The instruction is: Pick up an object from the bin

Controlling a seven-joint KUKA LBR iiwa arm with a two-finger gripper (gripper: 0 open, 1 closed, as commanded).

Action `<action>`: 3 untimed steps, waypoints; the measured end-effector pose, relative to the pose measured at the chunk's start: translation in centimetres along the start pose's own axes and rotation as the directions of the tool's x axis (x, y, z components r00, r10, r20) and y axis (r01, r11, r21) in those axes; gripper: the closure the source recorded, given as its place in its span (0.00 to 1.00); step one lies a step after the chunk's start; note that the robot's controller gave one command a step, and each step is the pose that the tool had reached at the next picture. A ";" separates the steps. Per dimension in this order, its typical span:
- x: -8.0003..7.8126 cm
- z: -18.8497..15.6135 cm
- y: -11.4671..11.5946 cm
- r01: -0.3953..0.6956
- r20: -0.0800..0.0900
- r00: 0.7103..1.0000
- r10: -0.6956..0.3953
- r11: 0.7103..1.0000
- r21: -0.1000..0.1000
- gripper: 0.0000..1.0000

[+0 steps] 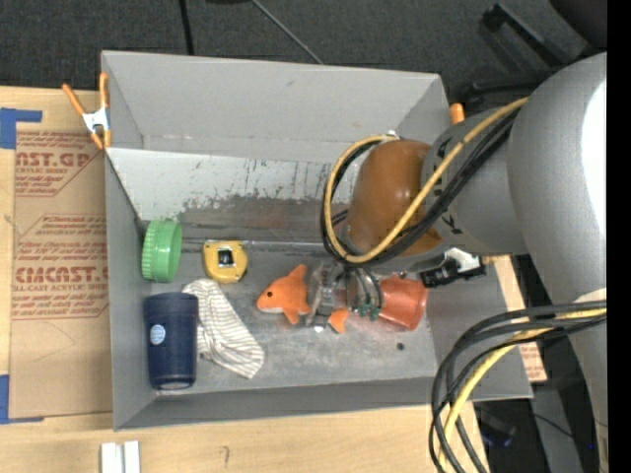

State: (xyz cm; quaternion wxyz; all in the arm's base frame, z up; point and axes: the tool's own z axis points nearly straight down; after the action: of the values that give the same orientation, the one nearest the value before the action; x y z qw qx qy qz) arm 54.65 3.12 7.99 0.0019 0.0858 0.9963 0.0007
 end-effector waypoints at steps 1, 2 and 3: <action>2.4 -1.8 0.1 0.015 -0.003 1.000 -0.015 1.000 0.002 1.00; 1.6 -2.6 0.6 0.027 -0.003 1.000 -0.027 1.000 0.001 0.00; 0.5 -2.9 1.0 0.033 -0.001 0.999 -0.033 0.999 0.000 0.00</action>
Offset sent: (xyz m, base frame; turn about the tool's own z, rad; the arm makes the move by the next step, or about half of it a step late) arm -0.0048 0.0100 0.0291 -0.0339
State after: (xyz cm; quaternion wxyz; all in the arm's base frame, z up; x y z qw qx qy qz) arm 54.26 4.16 10.88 0.0013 0.0692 0.9976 0.0005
